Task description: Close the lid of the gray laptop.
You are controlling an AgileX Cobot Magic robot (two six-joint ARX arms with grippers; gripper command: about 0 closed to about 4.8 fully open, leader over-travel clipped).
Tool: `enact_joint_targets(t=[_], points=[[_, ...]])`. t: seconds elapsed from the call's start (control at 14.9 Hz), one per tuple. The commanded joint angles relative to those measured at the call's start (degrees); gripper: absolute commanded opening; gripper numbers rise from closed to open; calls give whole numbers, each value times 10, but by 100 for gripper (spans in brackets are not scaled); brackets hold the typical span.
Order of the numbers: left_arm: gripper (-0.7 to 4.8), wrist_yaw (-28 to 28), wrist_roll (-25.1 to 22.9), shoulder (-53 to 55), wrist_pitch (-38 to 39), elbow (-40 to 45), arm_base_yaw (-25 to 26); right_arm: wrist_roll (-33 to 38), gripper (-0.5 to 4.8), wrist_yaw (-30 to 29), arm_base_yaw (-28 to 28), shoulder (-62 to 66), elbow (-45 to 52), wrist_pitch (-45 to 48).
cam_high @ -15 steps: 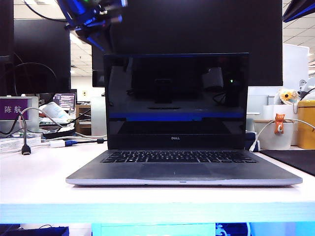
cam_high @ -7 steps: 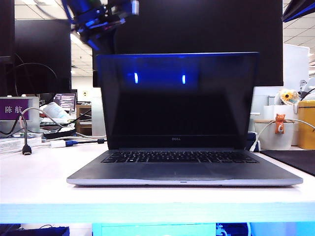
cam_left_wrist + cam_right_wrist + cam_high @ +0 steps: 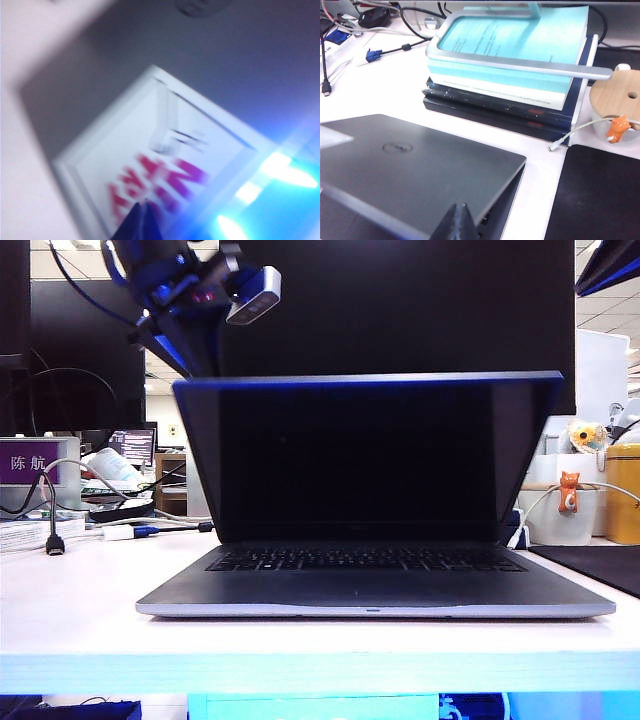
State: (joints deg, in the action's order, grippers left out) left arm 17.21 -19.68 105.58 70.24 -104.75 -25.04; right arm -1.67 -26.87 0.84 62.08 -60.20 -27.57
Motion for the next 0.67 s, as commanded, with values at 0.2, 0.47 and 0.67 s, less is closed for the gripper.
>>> enact_joint_targets(t=[0.2,0.47,0.67], points=[[-5,37,-3,-3,55,27,-9,-3,-2,-2,0,17,2,9],[-5,40,43,-44,-61,217,-16,-13,-2,-2,0,26,2,11],[-6,-28,79,-122,-203,329,-16,-16,-2,-2,0,26,2,24]])
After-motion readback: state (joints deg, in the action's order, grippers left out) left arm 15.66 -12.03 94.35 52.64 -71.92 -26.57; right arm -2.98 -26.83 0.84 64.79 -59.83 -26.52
